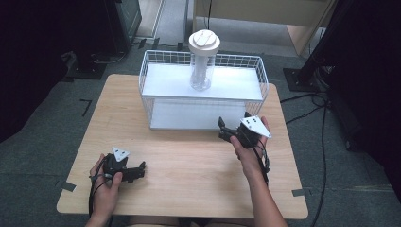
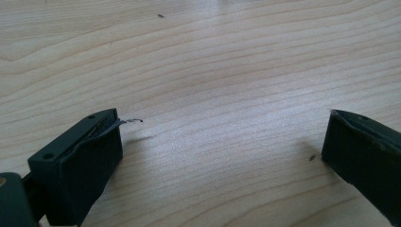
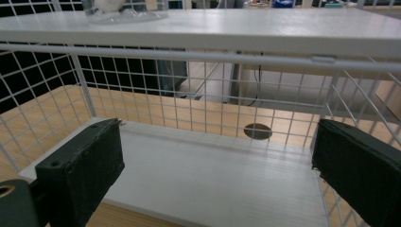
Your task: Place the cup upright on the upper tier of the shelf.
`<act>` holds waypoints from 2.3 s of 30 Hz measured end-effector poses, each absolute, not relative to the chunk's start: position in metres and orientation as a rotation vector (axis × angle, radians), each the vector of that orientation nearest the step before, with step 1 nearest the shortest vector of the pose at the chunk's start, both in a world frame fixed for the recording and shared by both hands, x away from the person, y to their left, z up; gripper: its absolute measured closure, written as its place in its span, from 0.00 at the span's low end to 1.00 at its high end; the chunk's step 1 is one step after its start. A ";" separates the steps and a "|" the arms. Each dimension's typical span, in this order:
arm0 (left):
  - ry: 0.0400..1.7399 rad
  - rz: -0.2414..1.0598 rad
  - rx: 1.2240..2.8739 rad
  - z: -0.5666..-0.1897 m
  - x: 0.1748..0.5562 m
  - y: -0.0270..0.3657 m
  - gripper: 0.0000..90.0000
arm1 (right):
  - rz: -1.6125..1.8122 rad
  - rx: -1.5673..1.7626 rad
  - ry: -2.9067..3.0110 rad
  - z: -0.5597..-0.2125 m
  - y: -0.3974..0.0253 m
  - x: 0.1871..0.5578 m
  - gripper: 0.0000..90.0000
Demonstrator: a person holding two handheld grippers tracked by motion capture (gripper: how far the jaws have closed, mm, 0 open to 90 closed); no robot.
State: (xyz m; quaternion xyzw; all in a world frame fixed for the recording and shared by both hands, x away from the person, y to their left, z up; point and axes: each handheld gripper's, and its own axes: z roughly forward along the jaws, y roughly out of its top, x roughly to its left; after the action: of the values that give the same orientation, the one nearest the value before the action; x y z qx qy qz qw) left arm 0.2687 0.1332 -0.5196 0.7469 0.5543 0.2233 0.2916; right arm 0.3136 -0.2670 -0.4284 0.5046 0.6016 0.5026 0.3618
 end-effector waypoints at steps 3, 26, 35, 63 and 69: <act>1.476 0.595 1.993 -0.520 0.269 0.133 0.00 | 1.287 1.315 1.548 -0.435 -0.272 0.310 0.03; 1.477 0.595 1.992 -0.519 0.269 0.133 0.00 | 1.188 1.436 1.534 -0.480 -0.319 0.277 0.04; 1.477 0.595 1.992 -0.519 0.269 0.133 0.00 | 1.146 1.468 1.534 -0.493 -0.334 0.265 0.04; 1.477 0.595 1.992 -0.520 0.269 0.133 0.00 | 0.988 1.550 1.547 -0.519 -0.381 0.223 0.05; 1.477 0.595 1.992 -0.520 0.269 0.133 0.00 | 0.937 1.537 1.635 -0.520 -0.386 0.213 0.05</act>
State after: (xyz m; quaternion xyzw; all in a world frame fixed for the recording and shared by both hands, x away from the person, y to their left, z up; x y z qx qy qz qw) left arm 0.2686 0.1332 -0.5196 0.7472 0.5540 0.2233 0.2915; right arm 0.2134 -0.3860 -0.5199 0.5928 0.6305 0.3614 0.3472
